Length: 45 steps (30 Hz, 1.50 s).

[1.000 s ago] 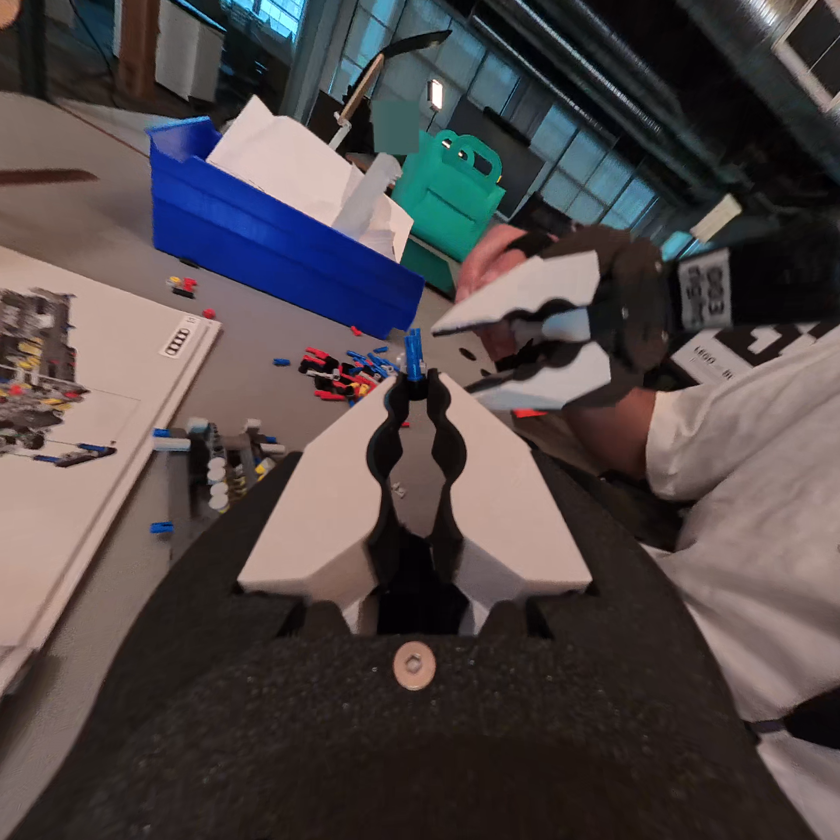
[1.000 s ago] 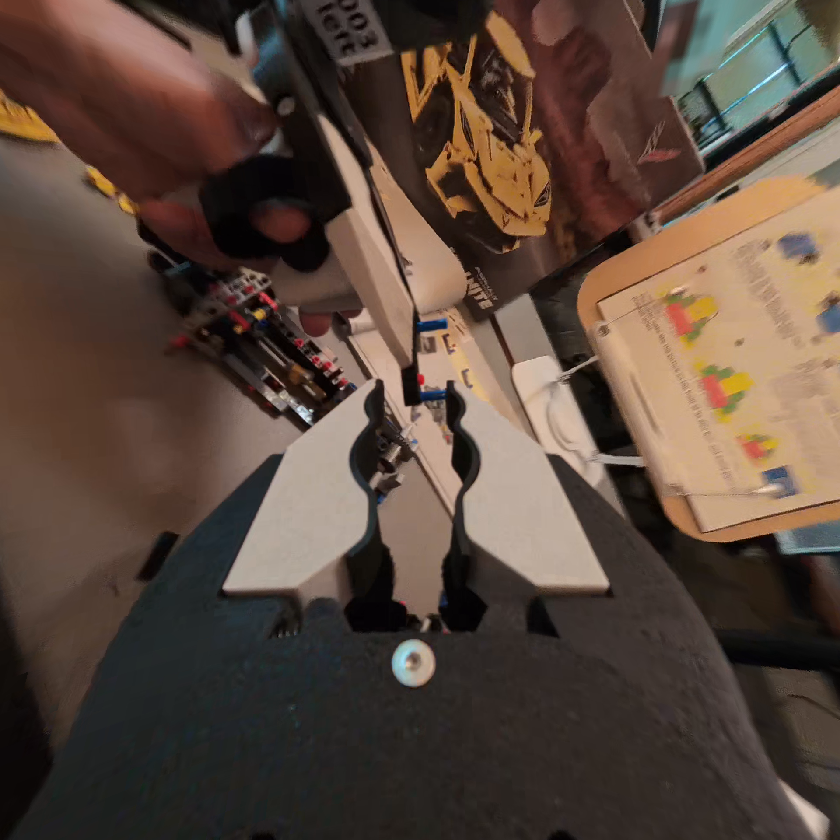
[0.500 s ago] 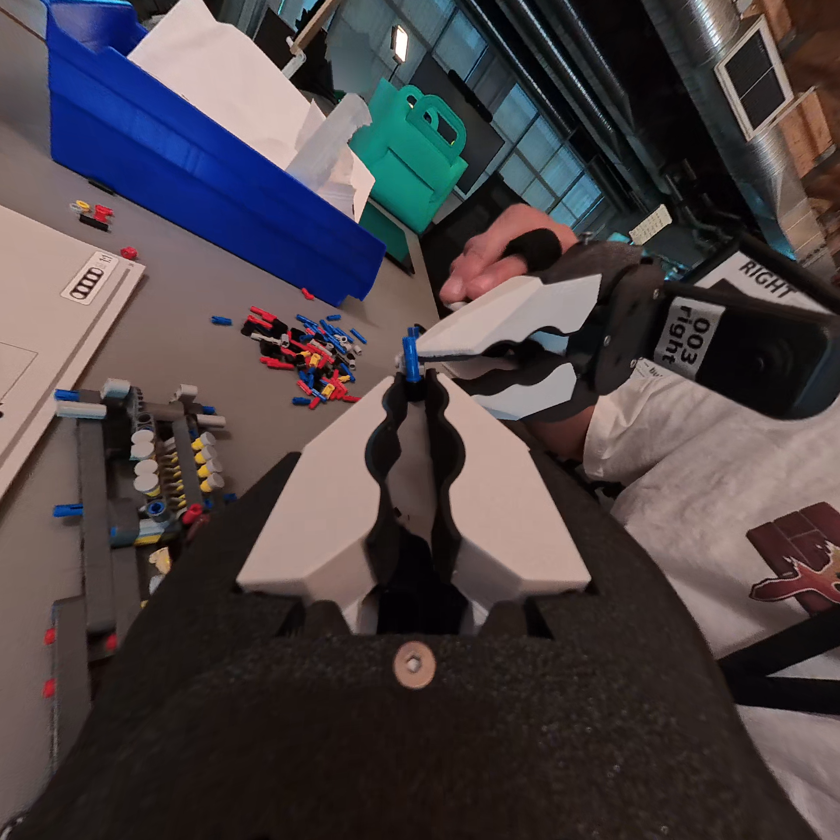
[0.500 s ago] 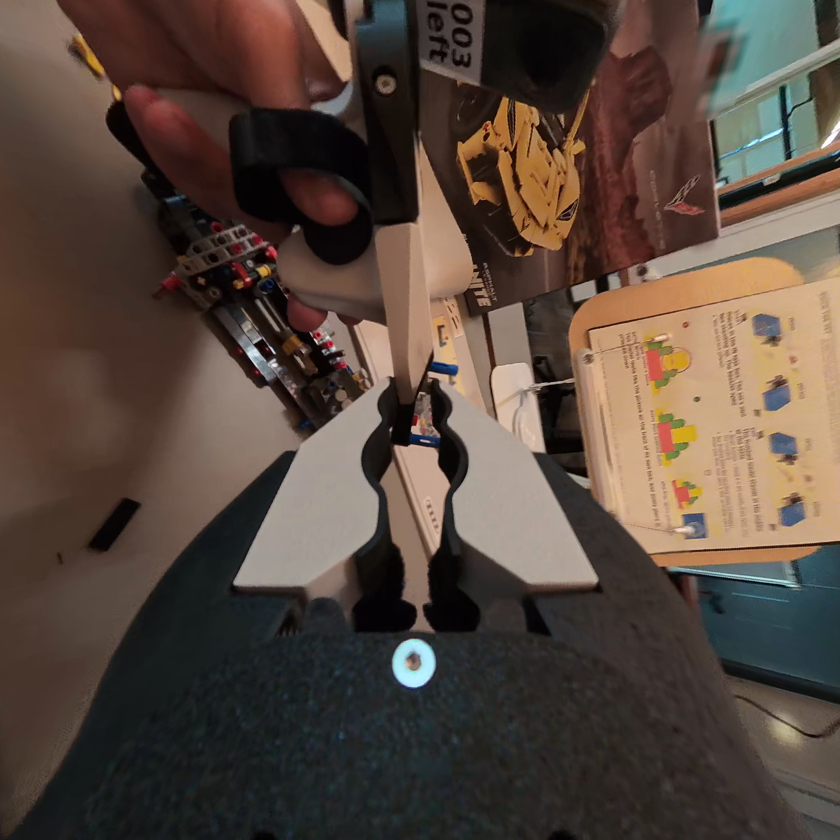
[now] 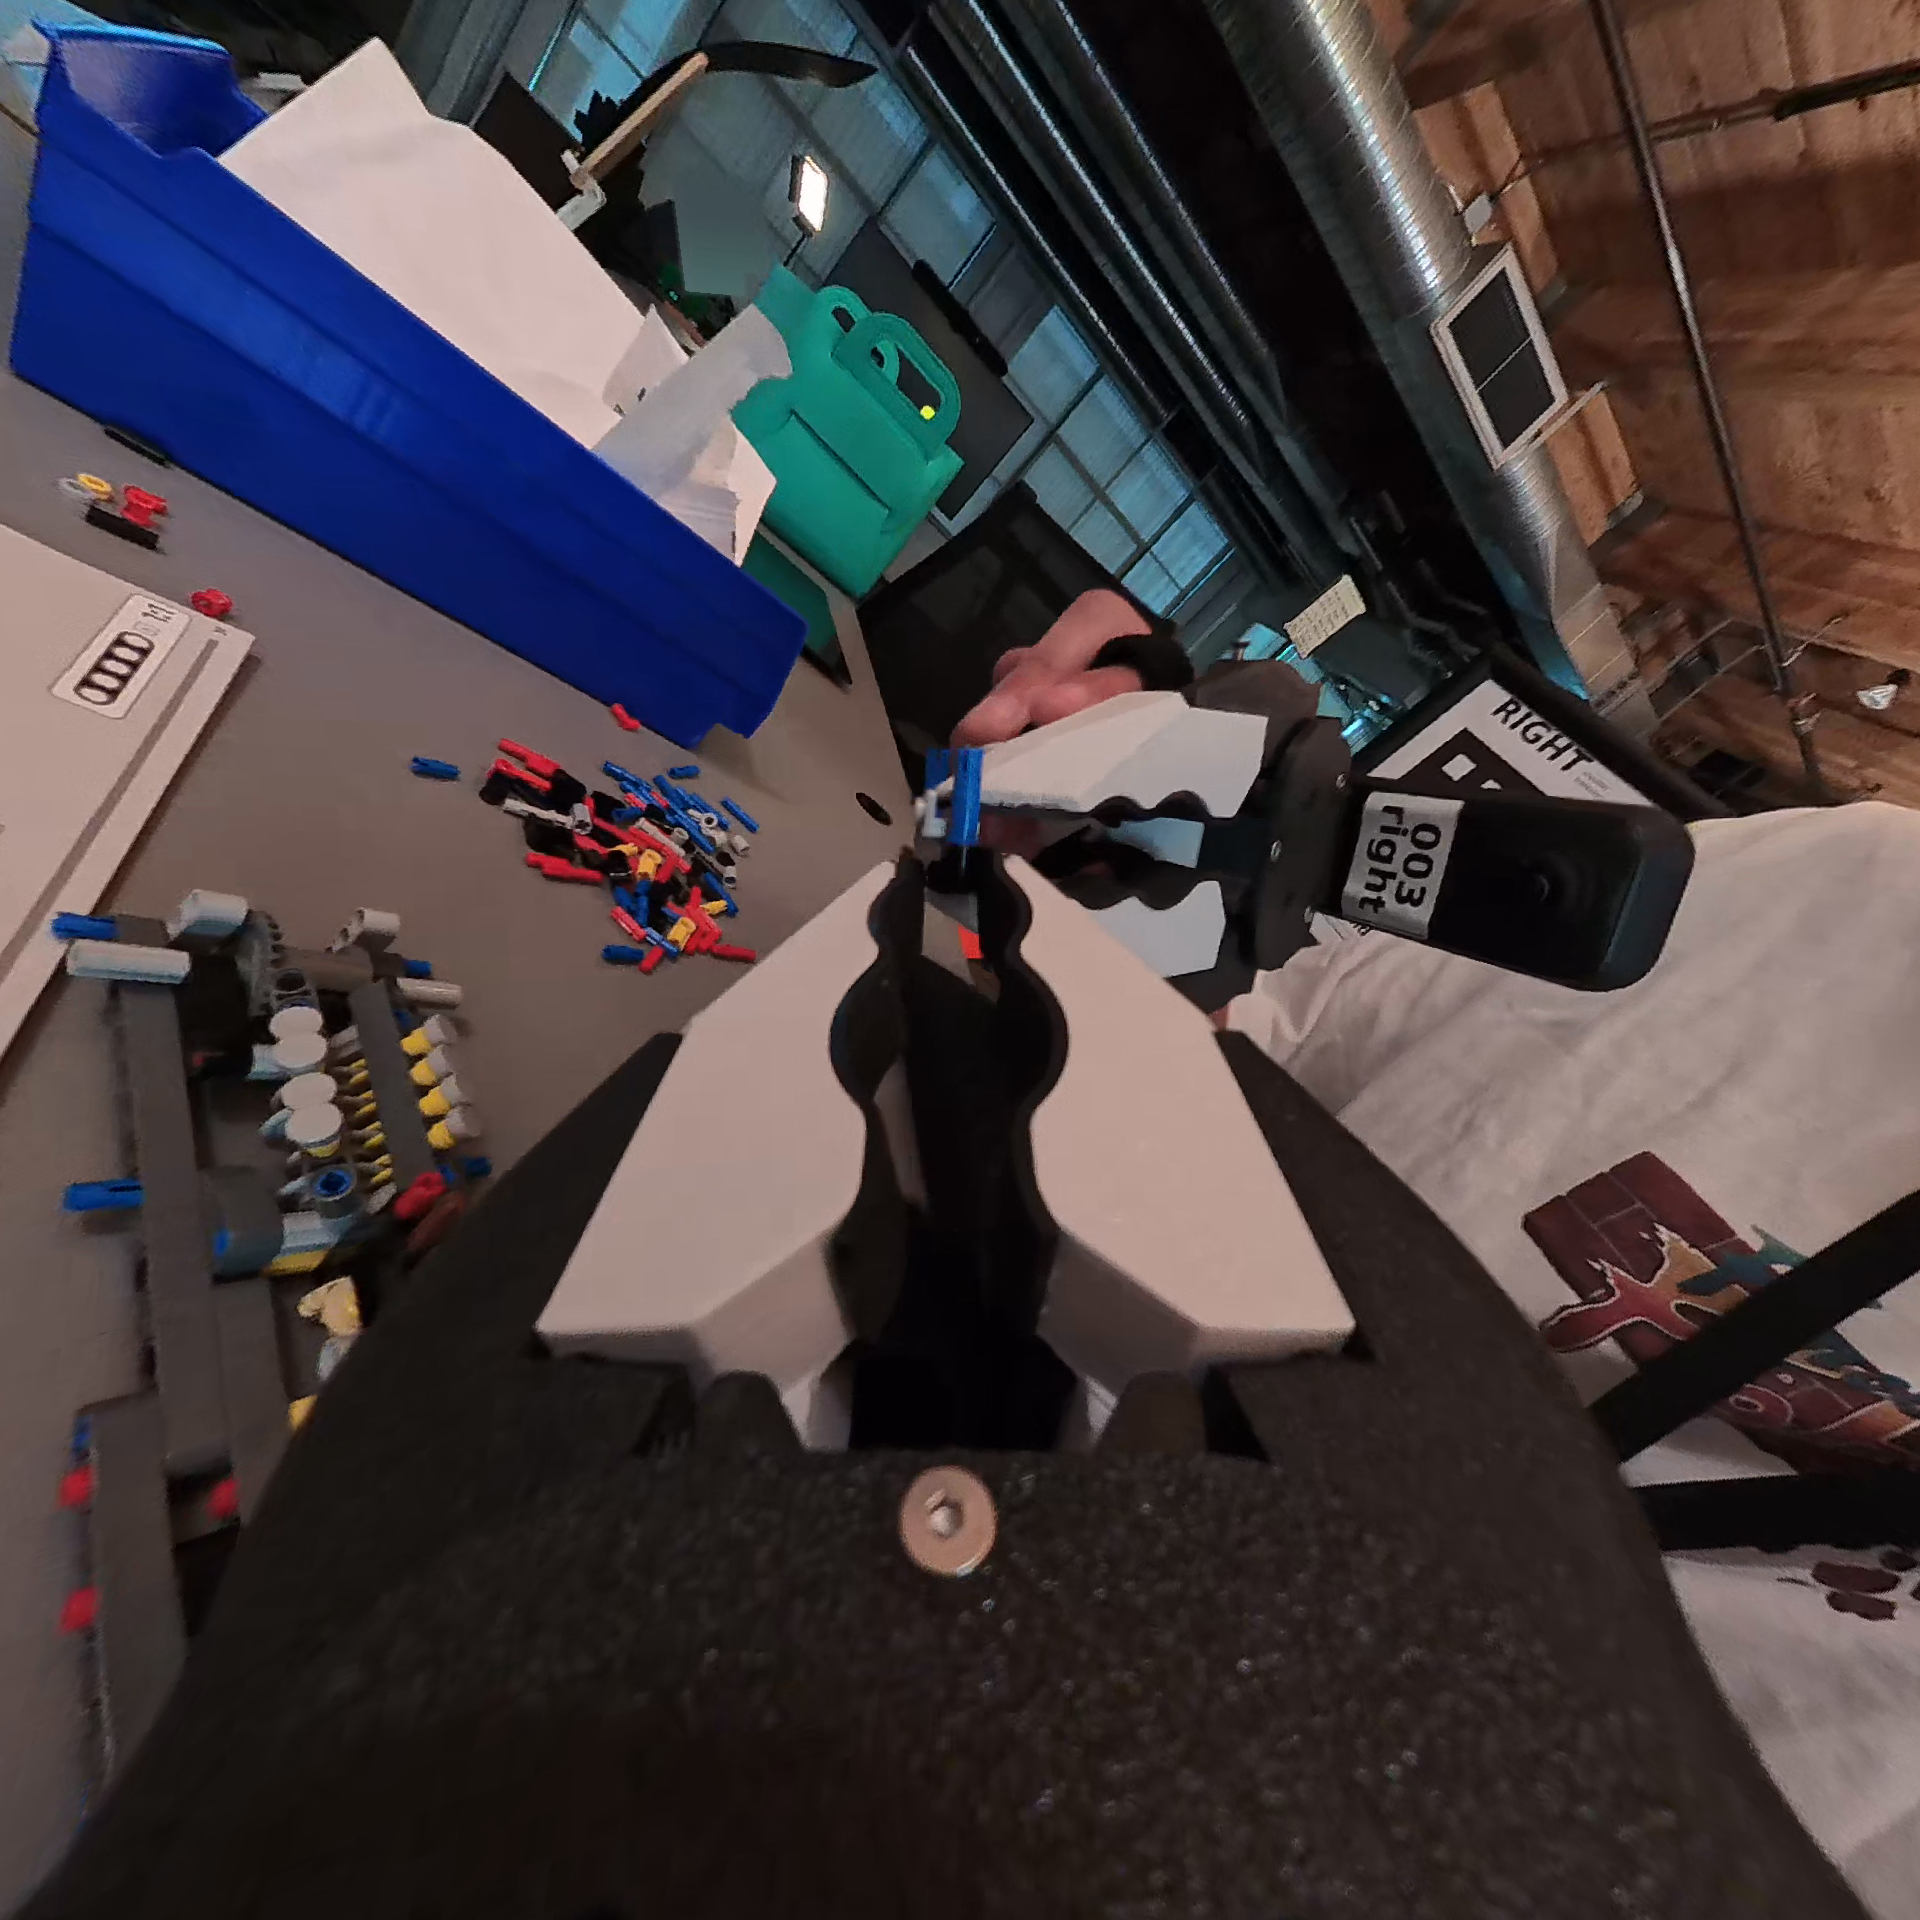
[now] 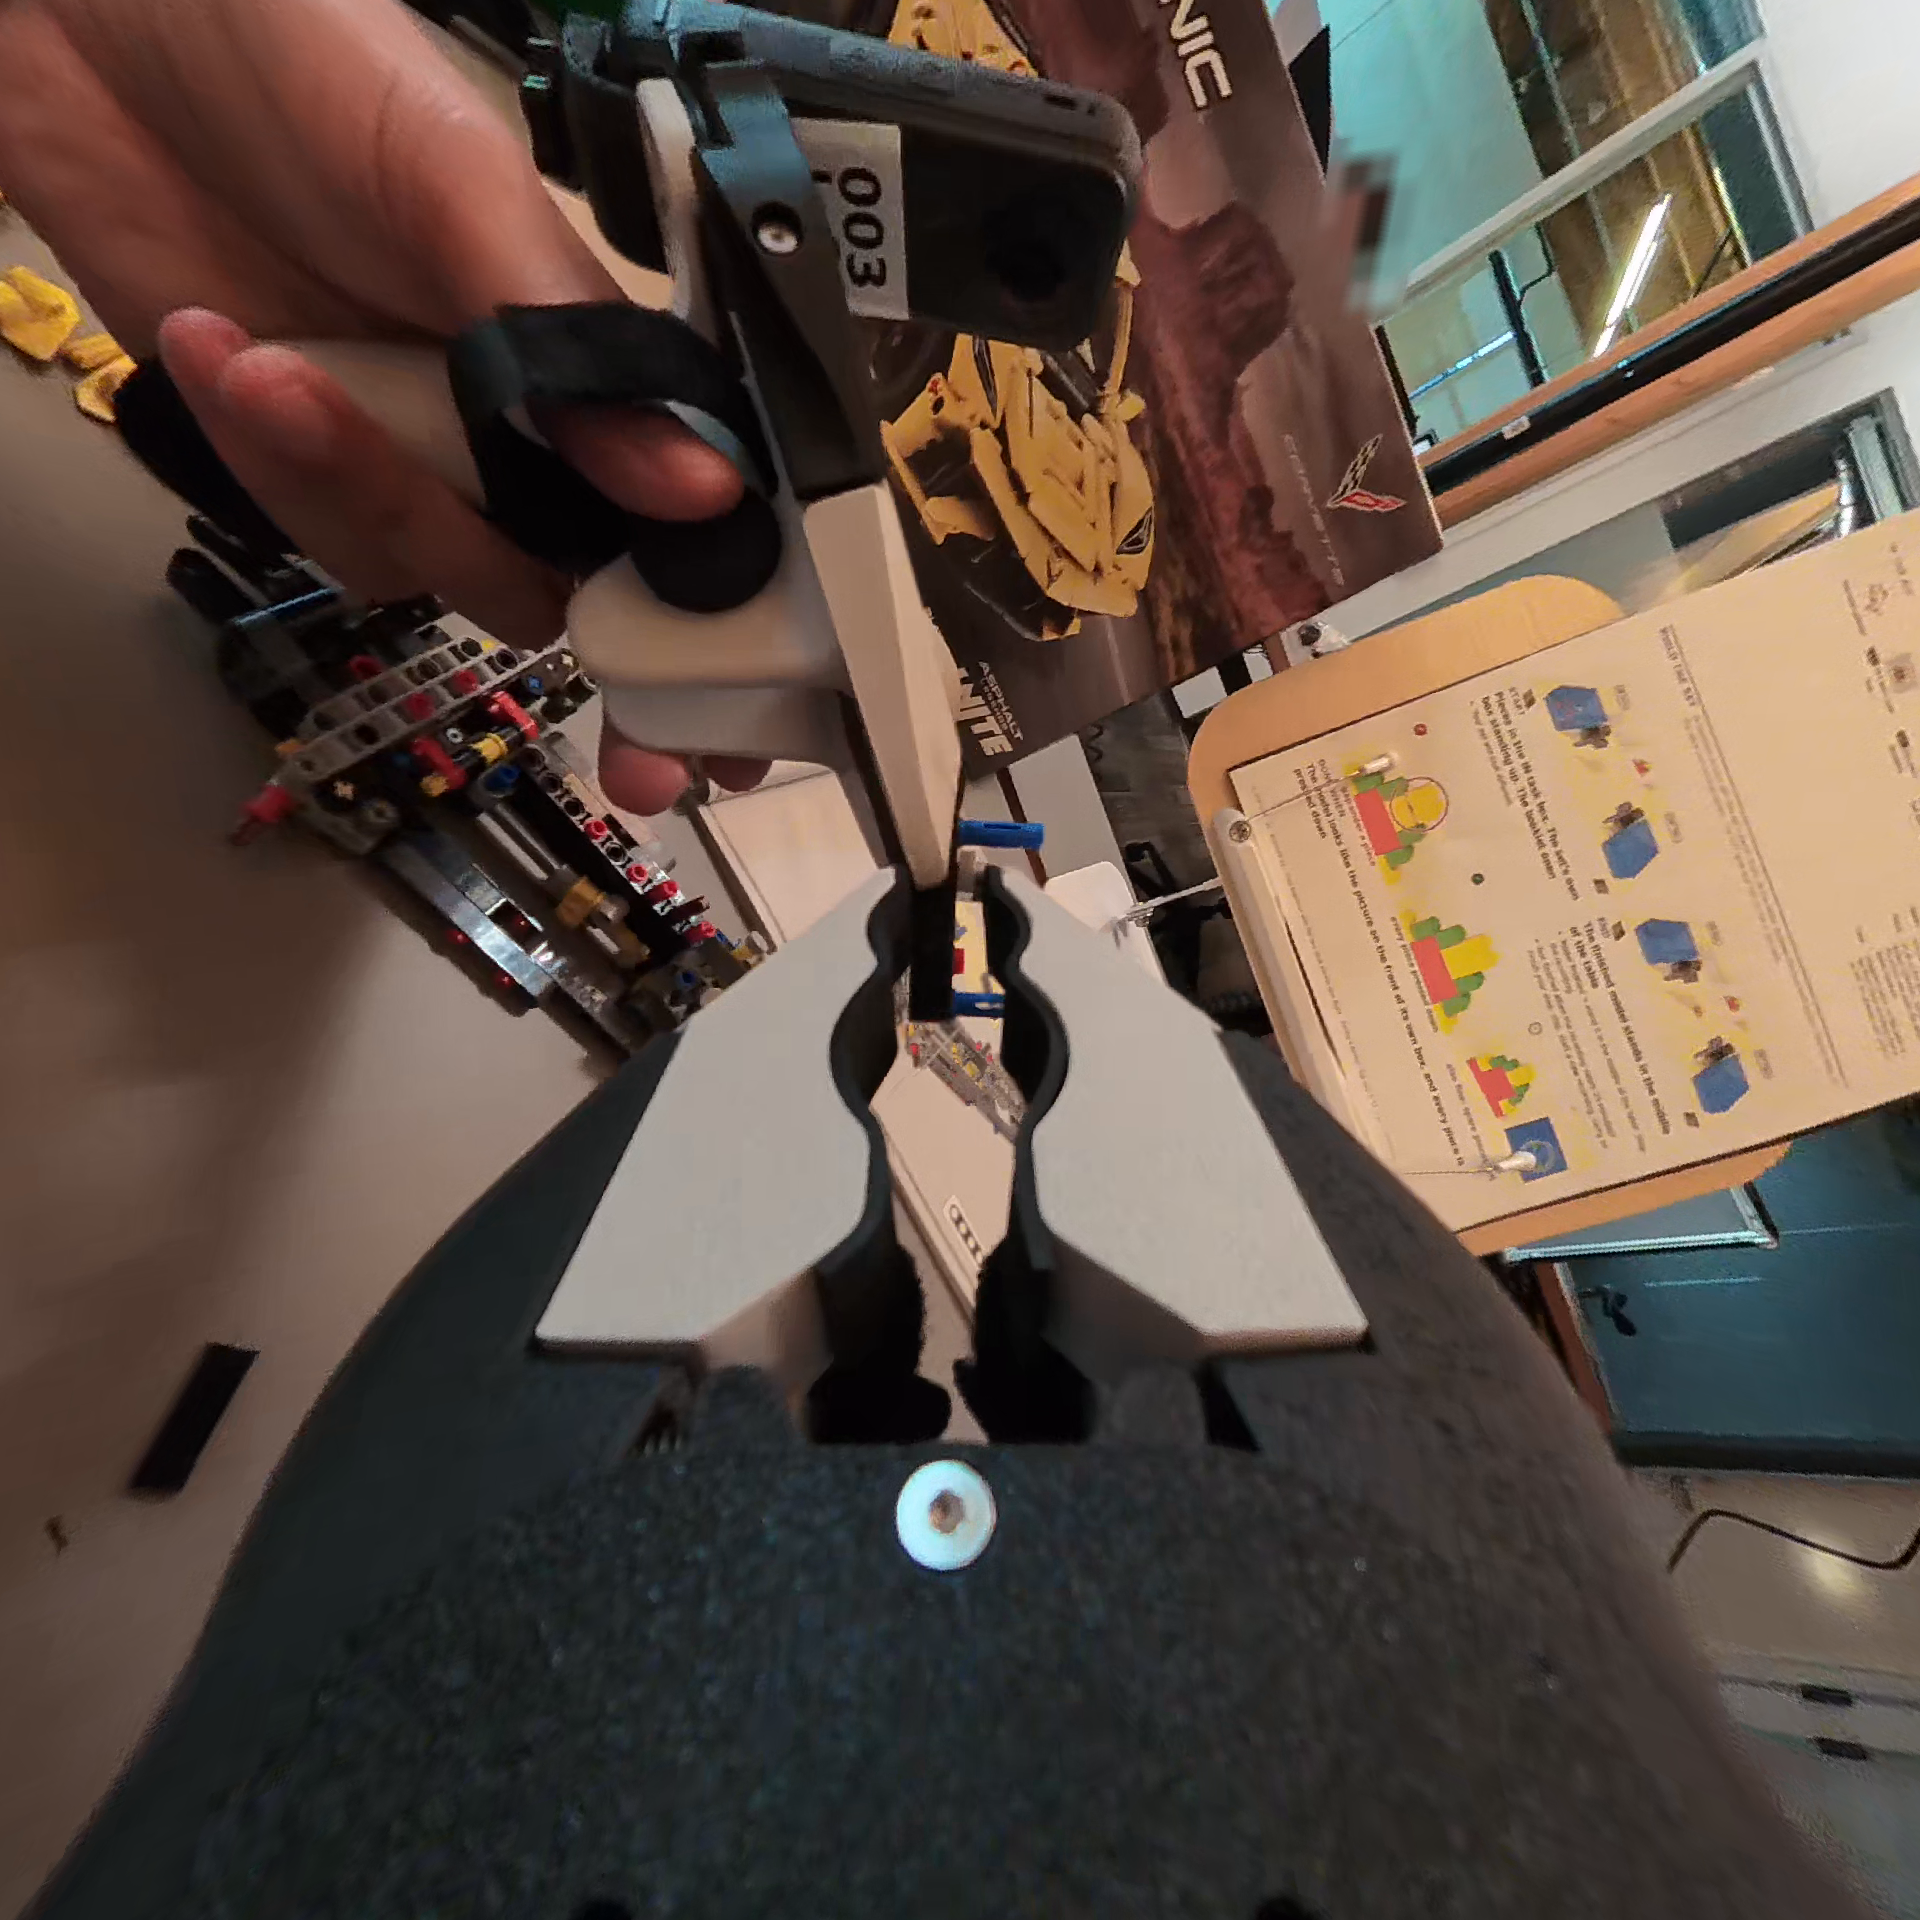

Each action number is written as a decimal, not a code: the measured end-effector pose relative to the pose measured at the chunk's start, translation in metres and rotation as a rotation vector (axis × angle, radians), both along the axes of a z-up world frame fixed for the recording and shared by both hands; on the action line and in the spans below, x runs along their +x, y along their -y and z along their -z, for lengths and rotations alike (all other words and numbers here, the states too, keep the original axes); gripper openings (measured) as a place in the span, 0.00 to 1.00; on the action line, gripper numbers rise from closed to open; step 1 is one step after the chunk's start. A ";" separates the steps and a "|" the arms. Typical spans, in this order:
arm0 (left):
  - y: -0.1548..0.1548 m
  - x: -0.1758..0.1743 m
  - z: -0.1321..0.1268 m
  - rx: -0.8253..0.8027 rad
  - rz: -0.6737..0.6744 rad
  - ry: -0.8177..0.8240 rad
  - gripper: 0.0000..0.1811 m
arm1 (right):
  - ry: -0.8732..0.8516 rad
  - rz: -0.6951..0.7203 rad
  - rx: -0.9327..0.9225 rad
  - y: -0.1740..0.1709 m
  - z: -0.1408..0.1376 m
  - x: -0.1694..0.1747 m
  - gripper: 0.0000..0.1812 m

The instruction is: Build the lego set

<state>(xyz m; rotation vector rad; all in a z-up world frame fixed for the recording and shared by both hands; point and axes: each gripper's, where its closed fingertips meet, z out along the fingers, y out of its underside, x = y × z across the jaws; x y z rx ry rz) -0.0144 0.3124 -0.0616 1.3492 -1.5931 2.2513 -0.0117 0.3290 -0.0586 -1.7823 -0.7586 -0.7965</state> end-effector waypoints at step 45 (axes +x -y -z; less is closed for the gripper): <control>-0.069 0.025 0.011 1.934 -0.948 0.427 0.03 | -1.341 -0.248 0.235 -0.035 -0.005 0.018 0.10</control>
